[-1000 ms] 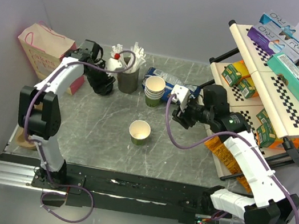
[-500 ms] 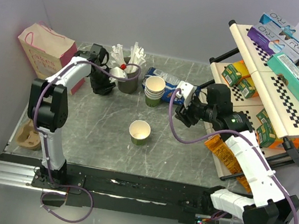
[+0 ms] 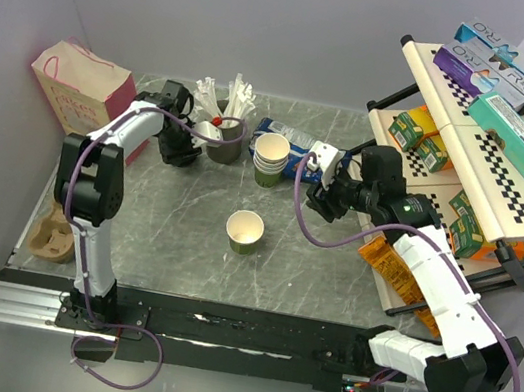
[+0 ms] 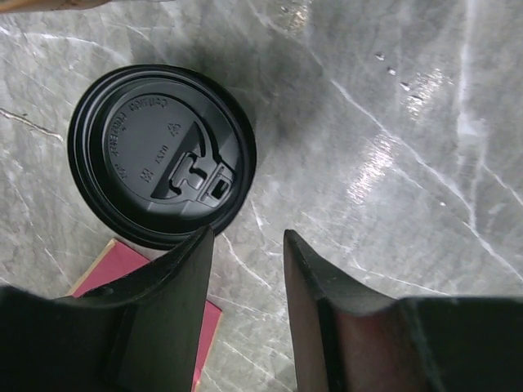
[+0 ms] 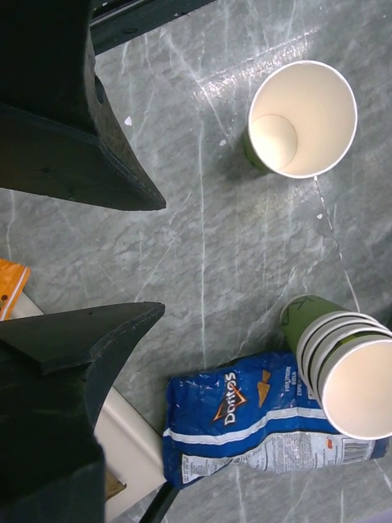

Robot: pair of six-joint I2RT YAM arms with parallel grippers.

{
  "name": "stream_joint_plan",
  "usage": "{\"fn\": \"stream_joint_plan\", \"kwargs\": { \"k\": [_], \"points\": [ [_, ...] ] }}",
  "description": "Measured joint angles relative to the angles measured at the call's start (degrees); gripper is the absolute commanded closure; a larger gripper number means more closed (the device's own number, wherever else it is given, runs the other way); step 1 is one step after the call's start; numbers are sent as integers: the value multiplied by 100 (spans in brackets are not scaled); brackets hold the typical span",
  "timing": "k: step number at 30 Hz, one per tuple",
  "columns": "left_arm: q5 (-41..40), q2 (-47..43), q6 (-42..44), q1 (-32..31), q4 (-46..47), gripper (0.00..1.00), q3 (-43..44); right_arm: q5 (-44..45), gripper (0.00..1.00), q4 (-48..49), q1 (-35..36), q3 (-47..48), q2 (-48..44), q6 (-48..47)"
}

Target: Pack the takeout coffee

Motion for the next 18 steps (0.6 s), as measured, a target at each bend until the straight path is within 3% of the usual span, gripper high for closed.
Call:
{"fn": "stream_joint_plan", "kwargs": {
  "k": [18],
  "points": [
    [-203,125,66,-9,450,59,-15,20,42,0,0,0,138,2]
  ]
}}
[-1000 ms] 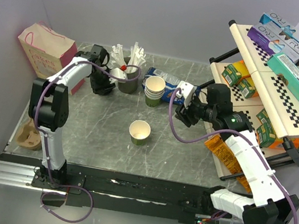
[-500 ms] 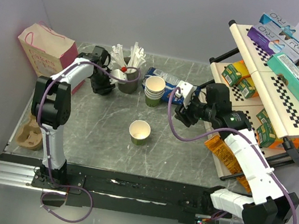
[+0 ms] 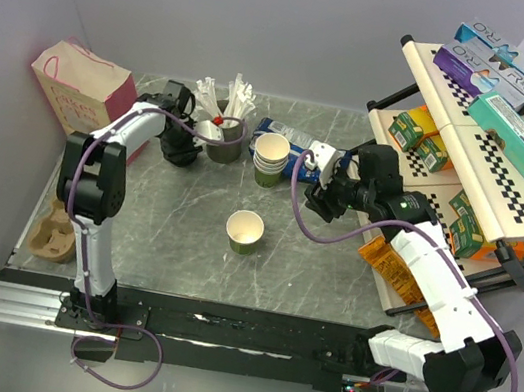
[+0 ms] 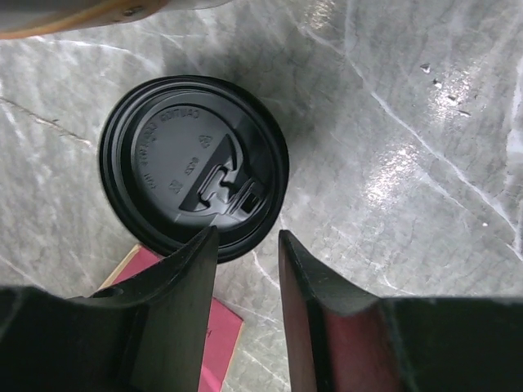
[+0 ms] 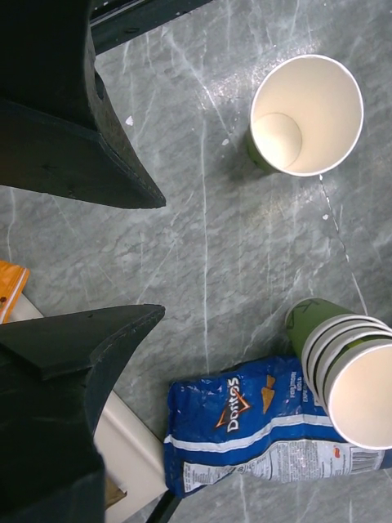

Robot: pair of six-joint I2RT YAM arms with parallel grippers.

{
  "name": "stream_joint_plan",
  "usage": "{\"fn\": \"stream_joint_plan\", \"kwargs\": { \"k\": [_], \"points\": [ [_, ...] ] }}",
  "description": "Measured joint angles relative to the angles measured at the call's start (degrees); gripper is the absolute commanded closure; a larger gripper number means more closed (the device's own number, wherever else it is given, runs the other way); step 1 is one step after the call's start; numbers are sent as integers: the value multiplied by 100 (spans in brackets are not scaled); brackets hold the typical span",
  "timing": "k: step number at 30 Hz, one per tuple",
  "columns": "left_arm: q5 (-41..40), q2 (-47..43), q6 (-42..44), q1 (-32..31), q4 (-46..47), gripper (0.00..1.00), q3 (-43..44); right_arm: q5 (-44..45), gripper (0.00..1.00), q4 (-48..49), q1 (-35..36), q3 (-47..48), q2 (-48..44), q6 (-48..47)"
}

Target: Pack the takeout coffee

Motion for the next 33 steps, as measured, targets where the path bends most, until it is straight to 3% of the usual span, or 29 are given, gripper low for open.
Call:
{"fn": "stream_joint_plan", "kwargs": {
  "k": [18,26,33],
  "points": [
    [-116,170,81,-35,87,67,-11,2,42,2,0,0,70,0],
    [-122,173,85,-39,81,85,-11,2,42,7,-2,0,164,24],
    [-157,170,79,-39,59,90,-11,2,42,15,-2,0,173,42]
  ]
}}
